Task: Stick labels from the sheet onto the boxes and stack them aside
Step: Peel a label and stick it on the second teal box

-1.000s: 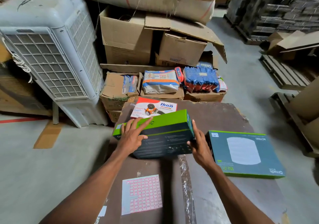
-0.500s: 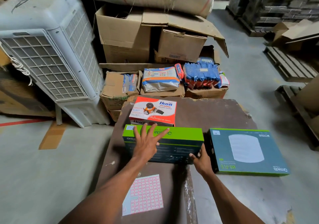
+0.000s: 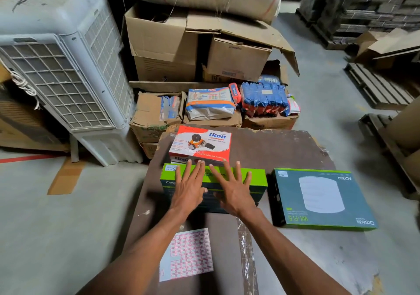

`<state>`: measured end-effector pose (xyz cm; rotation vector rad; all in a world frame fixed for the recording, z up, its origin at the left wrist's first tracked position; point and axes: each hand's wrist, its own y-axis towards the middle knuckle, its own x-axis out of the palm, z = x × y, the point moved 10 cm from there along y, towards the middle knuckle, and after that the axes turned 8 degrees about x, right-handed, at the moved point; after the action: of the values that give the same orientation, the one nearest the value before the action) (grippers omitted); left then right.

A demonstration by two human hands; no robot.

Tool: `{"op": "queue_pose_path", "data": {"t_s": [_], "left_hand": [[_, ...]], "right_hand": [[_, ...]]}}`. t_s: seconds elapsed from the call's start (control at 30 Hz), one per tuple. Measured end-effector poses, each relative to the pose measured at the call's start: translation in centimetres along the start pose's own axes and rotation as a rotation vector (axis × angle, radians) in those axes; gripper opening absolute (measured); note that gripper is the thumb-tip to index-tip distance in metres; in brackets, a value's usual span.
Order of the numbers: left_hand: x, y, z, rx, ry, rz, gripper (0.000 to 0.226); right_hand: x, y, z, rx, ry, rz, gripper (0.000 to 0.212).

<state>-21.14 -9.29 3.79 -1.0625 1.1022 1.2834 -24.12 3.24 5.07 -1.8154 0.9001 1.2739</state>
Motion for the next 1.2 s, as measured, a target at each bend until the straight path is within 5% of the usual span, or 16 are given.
{"op": "queue_pose_path", "data": {"t_s": [0.3, 0.43, 0.63, 0.77, 0.9, 1.07, 1.2], "left_hand": [[-1.8, -5.2, -6.6, -0.218, -0.190, 0.263, 0.127], [0.0, -8.1, -12.2, -0.430, -0.488, 0.332, 0.133], [3.9, -6.7, -11.8, -0.374, -0.827, 0.063, 0.103], [5.5, -7.6, -13.2, -0.539, -0.789, -0.023, 0.044], [4.0, -8.0, -12.3, -0.452, -0.897, 0.009, 0.041], [1.5, -7.7, -12.8, -0.288, -1.017, 0.180, 0.092], [-3.1, -6.1, -12.6, -0.166, -0.932, 0.305, 0.082]], "right_hand": [[0.3, 1.3, -2.6, -0.058, -0.239, 0.001, 0.082], [-0.1, 1.3, -2.7, -0.044, -0.234, 0.017, 0.078], [0.0, 0.8, -2.9, -0.053, -0.219, 0.063, 0.072], [-0.5, 0.5, -2.9, -0.064, -0.203, 0.080, 0.073], [-1.7, -0.1, -2.0, -0.089, -0.144, 0.136, 0.079], [-4.9, -0.9, -0.6, -0.136, 0.106, 0.227, 0.085], [-6.5, -1.2, 0.9, -0.180, 0.358, 0.252, 0.080]]}}
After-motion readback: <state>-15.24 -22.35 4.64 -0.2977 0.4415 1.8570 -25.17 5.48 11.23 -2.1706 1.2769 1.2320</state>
